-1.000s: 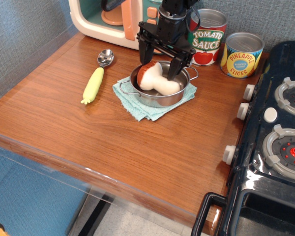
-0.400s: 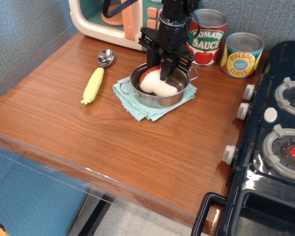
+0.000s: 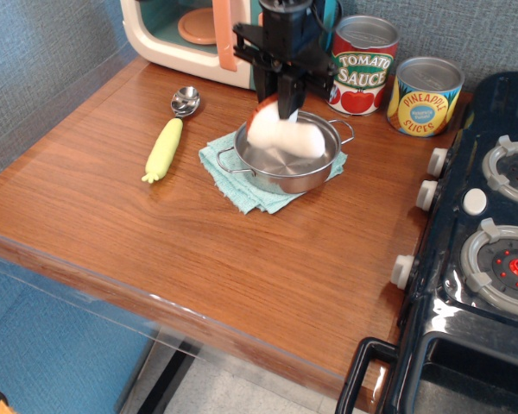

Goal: Remove the mushroom from the silver pot and place it in front along the edge of the table.

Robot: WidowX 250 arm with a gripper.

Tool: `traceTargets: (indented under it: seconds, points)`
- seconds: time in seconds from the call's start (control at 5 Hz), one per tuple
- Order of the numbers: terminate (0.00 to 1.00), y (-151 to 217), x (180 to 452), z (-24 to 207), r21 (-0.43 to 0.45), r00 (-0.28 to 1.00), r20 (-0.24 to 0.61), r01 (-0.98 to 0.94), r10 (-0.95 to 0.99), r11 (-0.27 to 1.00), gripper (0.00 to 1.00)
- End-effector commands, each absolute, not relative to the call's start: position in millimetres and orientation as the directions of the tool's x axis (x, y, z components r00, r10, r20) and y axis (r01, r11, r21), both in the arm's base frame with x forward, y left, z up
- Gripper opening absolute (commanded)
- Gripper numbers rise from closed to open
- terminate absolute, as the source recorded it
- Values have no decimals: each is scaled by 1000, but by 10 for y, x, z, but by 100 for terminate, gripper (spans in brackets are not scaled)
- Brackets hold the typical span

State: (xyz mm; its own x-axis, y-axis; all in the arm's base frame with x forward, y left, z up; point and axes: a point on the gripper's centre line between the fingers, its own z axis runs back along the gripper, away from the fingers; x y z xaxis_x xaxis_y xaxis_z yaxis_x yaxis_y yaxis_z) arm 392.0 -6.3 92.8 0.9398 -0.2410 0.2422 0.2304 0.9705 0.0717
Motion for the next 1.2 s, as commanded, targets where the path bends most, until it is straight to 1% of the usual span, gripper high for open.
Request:
traceTargets:
  seconds: [0.0, 0.2, 0.4, 0.6, 0.8, 1.0]
  points:
    - [0, -161, 3391, 1122, 56, 913, 254, 315, -318, 948, 0]
    - [0, -244, 3184, 935, 59, 913, 196, 353, -358, 934, 0]
    - [0, -371, 3048, 775, 89, 900, 165, 394, -403, 915, 0]
    - [0, -477, 2959, 690, 116, 886, 141, 429, -442, 896, 0]
    - [0, -510, 2919, 685, 143, 877, 139, 442, -460, 885, 100]
    - [0, -475, 2898, 748, 146, 881, 152, 428, -447, 892, 100]
